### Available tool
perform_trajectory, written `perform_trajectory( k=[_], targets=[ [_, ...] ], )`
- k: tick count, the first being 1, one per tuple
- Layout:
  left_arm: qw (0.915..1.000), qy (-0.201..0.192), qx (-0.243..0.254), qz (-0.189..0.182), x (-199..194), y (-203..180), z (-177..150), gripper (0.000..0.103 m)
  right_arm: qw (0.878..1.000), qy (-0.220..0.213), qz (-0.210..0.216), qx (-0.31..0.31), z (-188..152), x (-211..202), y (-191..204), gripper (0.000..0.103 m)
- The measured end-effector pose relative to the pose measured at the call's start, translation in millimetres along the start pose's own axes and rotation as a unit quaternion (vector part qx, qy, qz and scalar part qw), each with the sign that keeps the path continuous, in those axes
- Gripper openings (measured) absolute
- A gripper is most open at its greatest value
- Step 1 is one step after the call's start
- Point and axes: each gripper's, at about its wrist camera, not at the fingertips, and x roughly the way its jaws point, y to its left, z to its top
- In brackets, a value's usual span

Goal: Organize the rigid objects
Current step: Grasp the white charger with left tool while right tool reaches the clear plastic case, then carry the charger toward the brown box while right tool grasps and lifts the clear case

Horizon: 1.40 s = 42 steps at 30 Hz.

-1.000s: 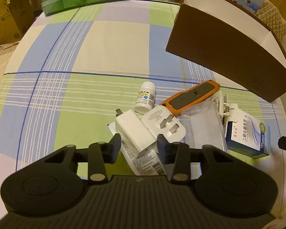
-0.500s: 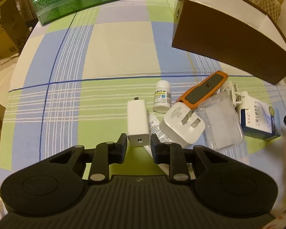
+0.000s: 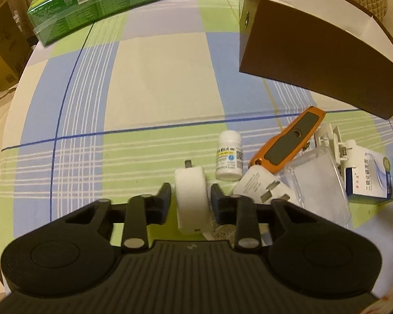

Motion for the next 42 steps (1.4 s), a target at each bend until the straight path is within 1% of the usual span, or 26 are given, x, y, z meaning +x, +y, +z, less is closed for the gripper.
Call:
perform_trajectory(
  k=[4,7,9,12,16,18,19,20,21,27,30,32,33,34,35,42],
  targets=[
    [0.9999,-0.011,-0.003,0.006,-2,3,-5,0.021,1.000,-0.003,0.001,0.005,-1,-1,1,0.069],
    [0.9998,-0.015,-0.008,0.007,-7,9,-12,0.021,1.000,-0.008,0.013,0.010,-1,-1,4,0.069],
    [0.9997,-0.018,-0.010,0.016,-11,14,-19,0.021,0.999,-0.013,0.032,0.015,-1,-2,7,0.069],
    [0.9992,-0.021,-0.020,0.027,-18,23,-29,0.021,0.997,-0.016,0.077,0.021,0,0,16,0.069],
    [0.9986,-0.024,-0.034,0.031,-27,34,-40,0.021,0.990,-0.001,0.138,0.017,0,13,35,0.068],
    [0.9983,-0.025,-0.038,0.035,-32,38,-44,0.021,0.987,0.016,0.157,0.017,-1,23,45,0.061],
    [0.9981,-0.025,-0.041,0.038,-34,39,-46,0.021,0.986,0.025,0.166,0.017,-2,28,49,0.055],
    [0.9979,-0.025,-0.044,0.039,-36,41,-48,0.021,0.984,0.034,0.176,0.018,-2,33,54,0.052],
    [0.9978,-0.026,-0.047,0.039,-37,44,-50,0.021,0.982,0.040,0.182,0.018,-3,37,57,0.051],
    [0.9971,-0.028,-0.060,0.037,-44,52,-58,0.021,0.981,0.077,0.178,0.025,-6,60,67,0.050],
    [0.9970,-0.028,-0.063,0.036,-44,53,-61,0.021,0.981,0.085,0.173,0.034,-7,72,69,0.048],
    [0.9971,-0.028,-0.063,0.034,-44,53,-62,0.021,0.980,0.089,0.172,0.040,-6,78,71,0.039],
    [0.9971,-0.027,-0.063,0.033,-44,53,-63,0.021,0.980,0.091,0.173,0.043,-5,80,72,0.036],
    [0.9972,-0.027,-0.062,0.032,-44,53,-63,0.021,0.980,0.091,0.173,0.045,-5,83,73,0.031],
    [0.9972,-0.027,-0.061,0.032,-44,52,-63,0.021,0.980,0.091,0.172,0.045,-4,83,74,0.030],
    [0.9978,-0.030,-0.053,0.025,-47,43,-64,0.021,0.987,0.066,0.148,0.010,-5,70,83,0.027]
  ],
)
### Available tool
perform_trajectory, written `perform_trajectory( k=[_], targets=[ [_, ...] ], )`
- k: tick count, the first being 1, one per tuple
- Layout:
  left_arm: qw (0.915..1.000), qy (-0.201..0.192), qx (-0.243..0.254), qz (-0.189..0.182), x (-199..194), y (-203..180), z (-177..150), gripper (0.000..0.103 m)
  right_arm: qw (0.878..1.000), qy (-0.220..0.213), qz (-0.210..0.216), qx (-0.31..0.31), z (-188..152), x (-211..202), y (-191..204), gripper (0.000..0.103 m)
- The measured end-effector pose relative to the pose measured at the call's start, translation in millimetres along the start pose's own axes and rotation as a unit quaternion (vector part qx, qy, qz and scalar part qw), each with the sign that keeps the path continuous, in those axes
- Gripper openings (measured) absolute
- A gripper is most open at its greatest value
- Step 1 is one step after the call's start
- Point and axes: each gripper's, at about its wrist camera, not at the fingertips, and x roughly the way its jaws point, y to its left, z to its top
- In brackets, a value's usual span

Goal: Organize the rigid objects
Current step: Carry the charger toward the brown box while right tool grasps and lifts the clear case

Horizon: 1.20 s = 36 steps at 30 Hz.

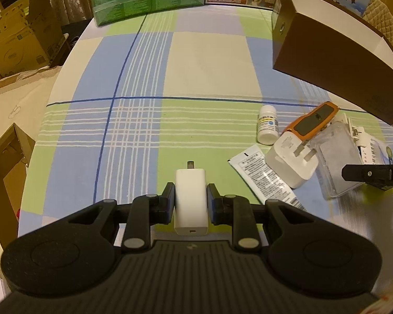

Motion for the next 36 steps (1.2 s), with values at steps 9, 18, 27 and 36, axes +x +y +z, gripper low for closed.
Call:
perform_trajectory(
  k=[9,18,27,36],
  targets=[
    [0.9994,-0.019,0.022,-0.018,-16,-21,9,0.021,0.997,-0.040,-0.021,-0.055,-2,-30,19,0.027],
    [0.9955,-0.052,0.063,-0.047,-37,-59,28,0.021,0.996,-0.062,-0.027,-0.061,-4,-64,17,0.027],
    [0.9857,-0.090,0.115,-0.084,-53,-113,61,0.021,0.992,-0.113,-0.044,-0.037,8,-111,-7,0.027],
    [0.9715,-0.129,0.160,-0.118,-59,-173,111,0.021,0.982,-0.175,-0.070,-0.009,50,-154,-41,0.027]
  ],
)
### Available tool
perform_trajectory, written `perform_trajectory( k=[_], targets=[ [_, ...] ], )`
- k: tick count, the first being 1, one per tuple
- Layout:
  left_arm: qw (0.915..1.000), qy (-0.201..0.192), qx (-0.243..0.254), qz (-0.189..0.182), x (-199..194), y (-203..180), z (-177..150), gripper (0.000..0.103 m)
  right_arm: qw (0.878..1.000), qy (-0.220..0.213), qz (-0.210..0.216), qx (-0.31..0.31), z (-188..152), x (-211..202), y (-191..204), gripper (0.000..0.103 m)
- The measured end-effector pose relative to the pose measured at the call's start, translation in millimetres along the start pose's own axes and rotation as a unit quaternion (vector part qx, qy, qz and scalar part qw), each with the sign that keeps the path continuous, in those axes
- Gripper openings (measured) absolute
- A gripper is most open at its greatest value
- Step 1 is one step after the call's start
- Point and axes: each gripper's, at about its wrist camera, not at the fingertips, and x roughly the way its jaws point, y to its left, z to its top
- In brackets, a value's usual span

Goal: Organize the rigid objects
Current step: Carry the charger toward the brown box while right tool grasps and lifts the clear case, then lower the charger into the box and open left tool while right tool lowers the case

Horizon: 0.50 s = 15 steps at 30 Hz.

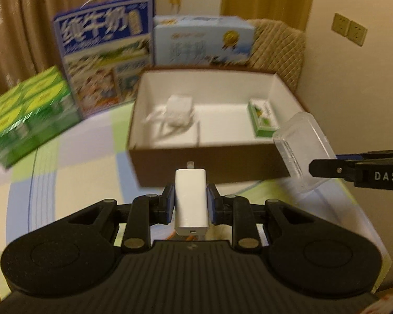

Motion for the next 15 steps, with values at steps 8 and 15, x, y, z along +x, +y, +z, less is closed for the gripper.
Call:
perform_trajectory(
  k=[8,15],
  targets=[
    [0.9989,-0.018,0.038,-0.021,42,-29,64,0.021,0.999,-0.036,-0.017,0.004,51,12,-27,0.027],
    [0.9978,0.001,0.061,-0.026,101,-39,105,0.021,0.999,-0.033,-0.038,0.005,88,52,-42,0.027]
  ],
)
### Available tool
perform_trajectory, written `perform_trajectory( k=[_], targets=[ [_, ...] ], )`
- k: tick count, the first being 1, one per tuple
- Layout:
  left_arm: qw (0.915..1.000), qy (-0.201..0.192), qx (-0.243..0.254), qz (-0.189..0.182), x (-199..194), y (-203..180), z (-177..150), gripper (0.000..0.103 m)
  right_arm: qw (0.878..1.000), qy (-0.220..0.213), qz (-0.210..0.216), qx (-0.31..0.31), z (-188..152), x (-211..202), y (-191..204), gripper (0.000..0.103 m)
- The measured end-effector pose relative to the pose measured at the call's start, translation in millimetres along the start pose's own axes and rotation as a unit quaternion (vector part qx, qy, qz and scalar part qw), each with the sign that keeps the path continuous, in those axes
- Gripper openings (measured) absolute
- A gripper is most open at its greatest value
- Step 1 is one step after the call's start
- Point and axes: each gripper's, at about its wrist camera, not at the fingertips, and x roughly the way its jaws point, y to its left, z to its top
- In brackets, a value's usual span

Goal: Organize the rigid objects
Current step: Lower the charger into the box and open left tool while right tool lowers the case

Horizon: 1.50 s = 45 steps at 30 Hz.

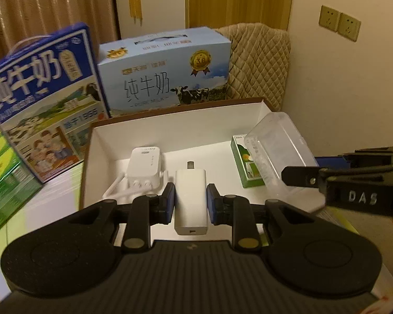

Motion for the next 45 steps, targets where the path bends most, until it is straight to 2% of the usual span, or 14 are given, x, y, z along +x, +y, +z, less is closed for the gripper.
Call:
perform_trajectory(
  k=[11,23,33,34,37,45],
  targets=[
    [0.9991,0.038,0.018,-0.008,92,8,39,0.021,0.999,0.030,-0.037,0.001,29,83,-21,0.027],
    [0.9971,0.075,0.003,-0.010,163,24,50,0.021,0.996,0.061,-0.058,0.020,43,144,-40,0.027],
    [0.9970,0.078,-0.004,-0.004,199,29,52,0.022,0.994,0.073,-0.068,0.032,43,166,-51,0.027],
    [0.9972,0.074,-0.005,-0.007,200,30,52,0.022,0.994,0.074,-0.070,0.033,43,167,-51,0.027],
    [0.9979,0.065,-0.007,-0.003,198,31,53,0.032,0.994,0.075,-0.071,0.036,43,170,-53,0.027],
    [0.9974,0.070,-0.015,-0.005,185,41,53,0.034,0.995,0.071,-0.066,0.032,43,171,-51,0.027]
  ],
)
